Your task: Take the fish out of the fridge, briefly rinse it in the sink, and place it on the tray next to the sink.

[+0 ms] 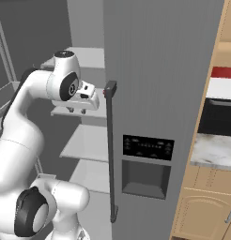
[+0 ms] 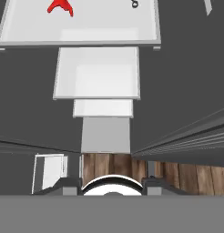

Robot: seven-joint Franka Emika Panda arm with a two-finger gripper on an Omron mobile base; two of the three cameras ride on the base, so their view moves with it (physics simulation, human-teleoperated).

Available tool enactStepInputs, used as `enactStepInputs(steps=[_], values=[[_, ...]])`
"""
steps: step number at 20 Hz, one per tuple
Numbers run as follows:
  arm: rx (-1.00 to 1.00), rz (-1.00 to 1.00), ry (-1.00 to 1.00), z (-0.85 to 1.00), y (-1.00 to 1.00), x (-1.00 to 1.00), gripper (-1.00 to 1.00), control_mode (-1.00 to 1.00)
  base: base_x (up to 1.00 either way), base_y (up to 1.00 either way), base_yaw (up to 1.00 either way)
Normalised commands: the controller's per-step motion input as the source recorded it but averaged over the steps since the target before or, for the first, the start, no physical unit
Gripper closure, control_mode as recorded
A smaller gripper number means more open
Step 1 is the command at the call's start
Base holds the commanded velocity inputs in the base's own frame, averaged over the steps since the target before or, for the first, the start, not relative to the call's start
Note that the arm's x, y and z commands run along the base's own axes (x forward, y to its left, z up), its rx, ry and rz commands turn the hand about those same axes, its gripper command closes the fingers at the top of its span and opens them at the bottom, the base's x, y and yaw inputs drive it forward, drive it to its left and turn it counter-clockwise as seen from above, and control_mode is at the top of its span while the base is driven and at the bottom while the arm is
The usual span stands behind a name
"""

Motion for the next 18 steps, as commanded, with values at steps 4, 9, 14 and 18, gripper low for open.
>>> enactStepInputs(steps=[4, 9, 14, 18], values=[[0.0, -0.01, 0.0, -0.04, 0.0, 0.01, -1.0, -1.0, 0.0, 0.0, 0.0], [0.0, -0.04, -0.05, -0.04, 0.26, 0.13, -1.0, -1.0, 0.0, 0.0, 0.0], [0.04, -0.01, -0.01, -0.01, 0.28, 0.34, -1.0, -1.0, 0.0, 0.0, 0.0], [0.05, 0.0, 0.04, -0.12, 0.1, 0.44, -1.0, -1.0, 0.0, 0.0, 0.0]])
